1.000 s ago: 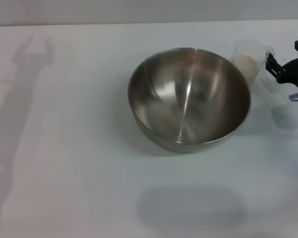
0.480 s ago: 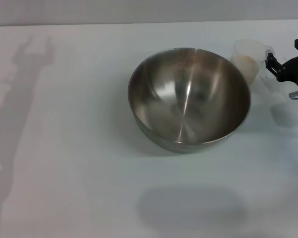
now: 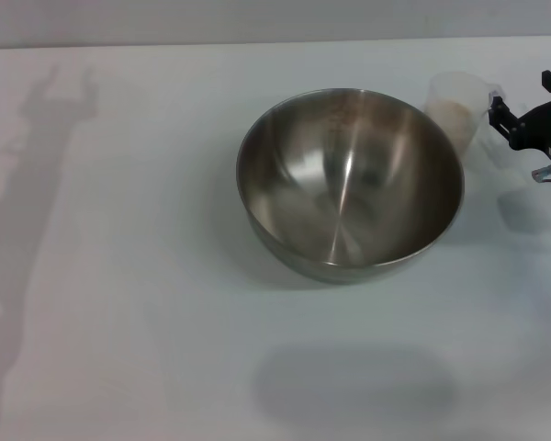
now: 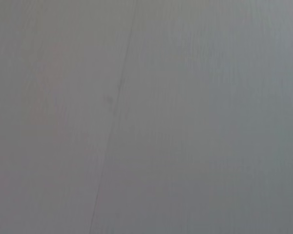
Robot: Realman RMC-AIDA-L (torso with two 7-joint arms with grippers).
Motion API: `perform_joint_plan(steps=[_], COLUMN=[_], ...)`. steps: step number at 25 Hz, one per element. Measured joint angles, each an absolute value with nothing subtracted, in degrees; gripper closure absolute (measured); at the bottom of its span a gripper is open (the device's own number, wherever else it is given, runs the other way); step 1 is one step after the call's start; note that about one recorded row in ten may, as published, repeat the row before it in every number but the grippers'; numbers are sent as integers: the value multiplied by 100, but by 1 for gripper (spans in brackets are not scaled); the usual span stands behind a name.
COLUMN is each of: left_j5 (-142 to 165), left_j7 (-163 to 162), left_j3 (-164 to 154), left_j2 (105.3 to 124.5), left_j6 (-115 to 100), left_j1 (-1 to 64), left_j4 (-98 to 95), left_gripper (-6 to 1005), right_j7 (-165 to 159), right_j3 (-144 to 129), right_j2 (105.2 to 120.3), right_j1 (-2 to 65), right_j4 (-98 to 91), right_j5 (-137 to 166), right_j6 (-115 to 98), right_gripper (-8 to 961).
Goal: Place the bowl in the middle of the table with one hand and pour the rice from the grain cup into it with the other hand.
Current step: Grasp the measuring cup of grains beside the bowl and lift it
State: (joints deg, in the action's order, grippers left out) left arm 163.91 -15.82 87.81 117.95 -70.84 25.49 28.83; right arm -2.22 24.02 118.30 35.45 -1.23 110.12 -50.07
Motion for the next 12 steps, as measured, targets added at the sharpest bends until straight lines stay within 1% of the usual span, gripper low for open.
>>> perform_joint_plan(steps=[4,9,12], left_j5=[16391,16392,16392], left_j7=[-1582,-1582,-1582], left_j3=[8785,8789,8789], left_j2=[11795,11795,11795], left_j6=[-7085,-7084,-7084], left_j1=[2549,2558,2566], left_j4=[2883,2883,2883], left_gripper=[525,525,525], right_j7=[-217,-215,-214], right_j3=[2385,2371,2372], right_j2=[11830,11830,11830], right_j1=[3551,3551,3558], right_j4=[-123,-123,-123], right_j5=[11020,11032,11045], right_j6=[-5007,-5007,-5007], right_gripper=[215,266,376])
